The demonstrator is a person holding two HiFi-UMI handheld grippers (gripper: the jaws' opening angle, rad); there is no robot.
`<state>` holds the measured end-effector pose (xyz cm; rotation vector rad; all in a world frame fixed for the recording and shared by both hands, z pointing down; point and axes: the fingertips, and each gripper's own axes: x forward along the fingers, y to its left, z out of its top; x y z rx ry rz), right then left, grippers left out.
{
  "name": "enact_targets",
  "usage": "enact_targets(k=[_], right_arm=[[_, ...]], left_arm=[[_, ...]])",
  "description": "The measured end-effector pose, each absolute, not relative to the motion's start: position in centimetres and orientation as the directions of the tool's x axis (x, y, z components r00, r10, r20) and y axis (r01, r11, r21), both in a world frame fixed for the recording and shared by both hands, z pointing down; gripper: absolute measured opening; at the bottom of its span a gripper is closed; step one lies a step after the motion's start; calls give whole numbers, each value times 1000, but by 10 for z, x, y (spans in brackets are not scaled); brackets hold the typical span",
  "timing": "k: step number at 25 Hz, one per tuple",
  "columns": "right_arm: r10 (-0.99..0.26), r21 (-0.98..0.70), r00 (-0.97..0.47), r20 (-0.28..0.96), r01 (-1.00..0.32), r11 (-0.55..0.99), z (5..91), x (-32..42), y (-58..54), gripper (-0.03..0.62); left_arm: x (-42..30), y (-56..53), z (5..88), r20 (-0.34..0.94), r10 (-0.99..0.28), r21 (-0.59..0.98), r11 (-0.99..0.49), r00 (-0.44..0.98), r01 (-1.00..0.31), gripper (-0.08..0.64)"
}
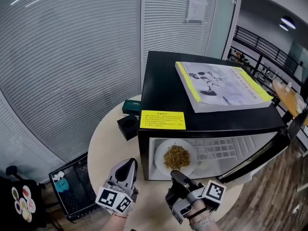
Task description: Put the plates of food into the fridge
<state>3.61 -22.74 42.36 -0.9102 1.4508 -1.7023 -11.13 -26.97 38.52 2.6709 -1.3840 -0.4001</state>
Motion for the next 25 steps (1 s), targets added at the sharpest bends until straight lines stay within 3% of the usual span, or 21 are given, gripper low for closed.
enact_targets(k=[19,25], right_arm=[[-847,-961,-518,122,152,-231,424,36,-268,18],[-850,-983,-520,81,99,-154,418,37,-266,26]], left_arm=[[-105,-280,389,-178,-834,231,-551,522,-802,6],[-100,-277,392,-173,-832,237,-554,527,-798,6]])
